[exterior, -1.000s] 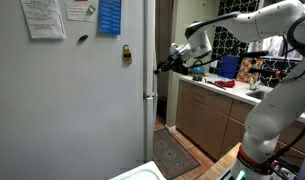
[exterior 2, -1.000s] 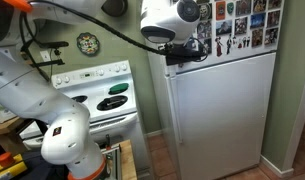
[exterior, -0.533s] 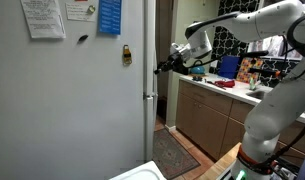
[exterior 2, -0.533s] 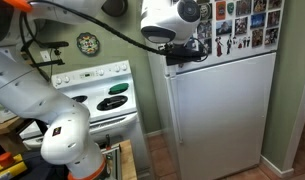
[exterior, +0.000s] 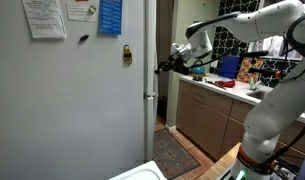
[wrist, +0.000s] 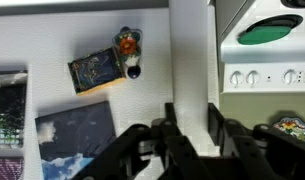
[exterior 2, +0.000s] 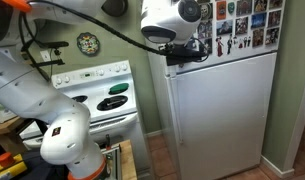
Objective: Open the top fridge door
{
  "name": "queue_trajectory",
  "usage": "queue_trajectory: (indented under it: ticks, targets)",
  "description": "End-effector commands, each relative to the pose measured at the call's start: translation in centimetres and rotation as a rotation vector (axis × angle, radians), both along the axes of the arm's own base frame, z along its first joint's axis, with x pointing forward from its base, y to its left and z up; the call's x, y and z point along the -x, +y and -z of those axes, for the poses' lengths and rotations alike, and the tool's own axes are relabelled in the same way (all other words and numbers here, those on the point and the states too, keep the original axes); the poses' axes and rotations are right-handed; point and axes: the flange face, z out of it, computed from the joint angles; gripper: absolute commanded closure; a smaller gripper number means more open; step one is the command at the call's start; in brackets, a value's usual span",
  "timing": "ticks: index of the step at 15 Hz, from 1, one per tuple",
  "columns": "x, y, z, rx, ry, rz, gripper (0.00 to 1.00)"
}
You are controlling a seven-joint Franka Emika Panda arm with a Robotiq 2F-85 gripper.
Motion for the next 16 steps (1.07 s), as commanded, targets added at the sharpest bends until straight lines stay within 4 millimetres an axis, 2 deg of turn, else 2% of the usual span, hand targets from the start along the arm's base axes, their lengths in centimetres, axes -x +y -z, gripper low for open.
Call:
queue_trajectory:
  ticks: [1, 13, 16]
  targets:
    - [1.4, -4.1, -0.5, -0.012, -0.020, 0.037, 0.91]
    - [1.7, -5.3, -0.1, -0.014, -0.015, 0.052, 0.91]
    - [1.9, -7.5, -0.2, -0.022, -0.019, 0.072, 0.91]
